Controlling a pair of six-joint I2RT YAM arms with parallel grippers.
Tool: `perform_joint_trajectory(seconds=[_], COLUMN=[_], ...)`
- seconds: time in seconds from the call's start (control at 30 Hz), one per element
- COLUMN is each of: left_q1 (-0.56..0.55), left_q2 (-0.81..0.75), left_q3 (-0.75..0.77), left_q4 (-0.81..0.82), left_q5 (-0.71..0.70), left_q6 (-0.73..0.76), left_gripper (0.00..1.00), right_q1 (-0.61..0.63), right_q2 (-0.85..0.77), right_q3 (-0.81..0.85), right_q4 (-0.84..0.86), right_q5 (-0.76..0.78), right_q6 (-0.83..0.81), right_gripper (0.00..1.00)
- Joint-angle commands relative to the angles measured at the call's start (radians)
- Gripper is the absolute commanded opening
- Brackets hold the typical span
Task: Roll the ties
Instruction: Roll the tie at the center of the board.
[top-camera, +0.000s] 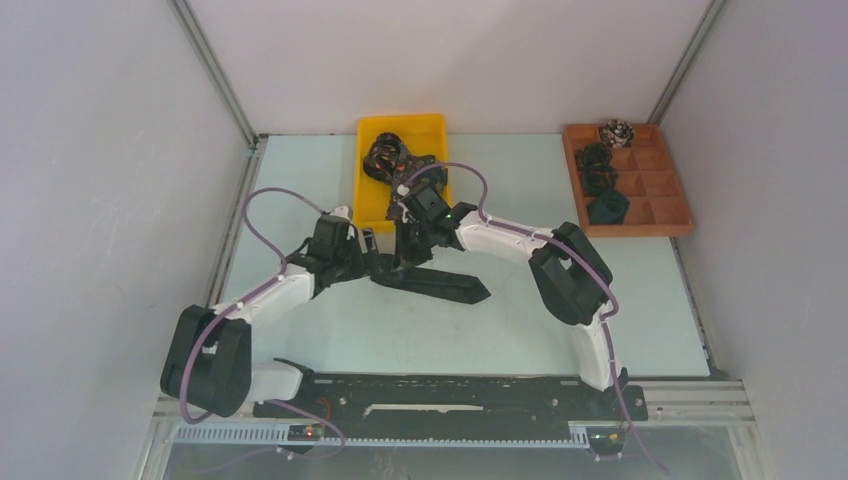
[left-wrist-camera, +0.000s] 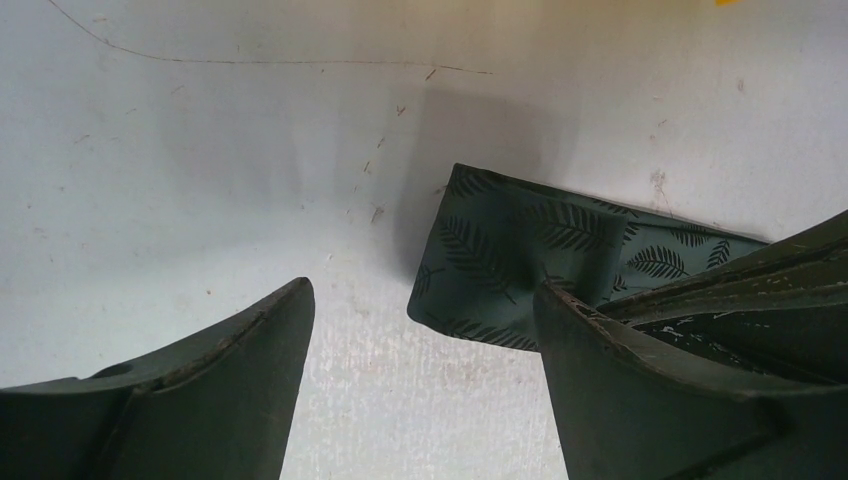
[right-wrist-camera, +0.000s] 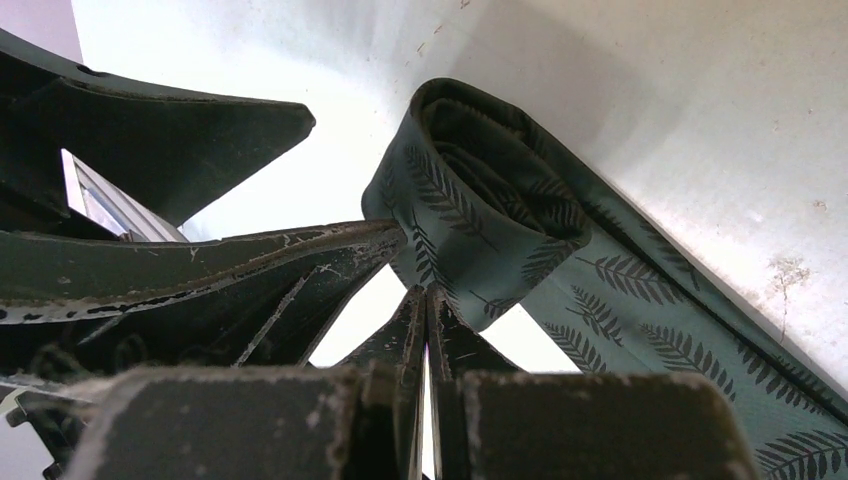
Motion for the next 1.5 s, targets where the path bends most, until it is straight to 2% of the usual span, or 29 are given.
perform_joint_trajectory(seconds=[0.0,0.47,0.83,1.2,1.47], left_q1=[0.006,0.006,0.006,0.006,0.003], left_q2=[0.013,0.037,0.067,0.094,0.159], left_q3=[0.021,0.029,0.041,0.042,0.053], left_q4=[0.035,0.04,0.071,0.115,0.154], left_q5=[0.028,0.05,0.087,0.162,0.233], left_q6=[-0.015,-0.012,-0.018,-0.015,-0.017], left_gripper=[0.86,0.84,0.84,0.83,0.79], right_q1=[-0.003,-0.015,-0.048,-0.053,-0.064], right_q2=[0.018,0.045,-0.002,0.005,-0.003], right_q3=[0.046,0.027,-0.073,-0.109,-0.133], right_q4=[0.026,0.031,0.073,0.094,0.101], right_q5=[-0.015,-0.019,-0.023,-0.033,-0.033], right_q6=[0.006,0.006,0.011,0.017,0.016], right_gripper=[0.02,0.0,0.0,0.0,0.0])
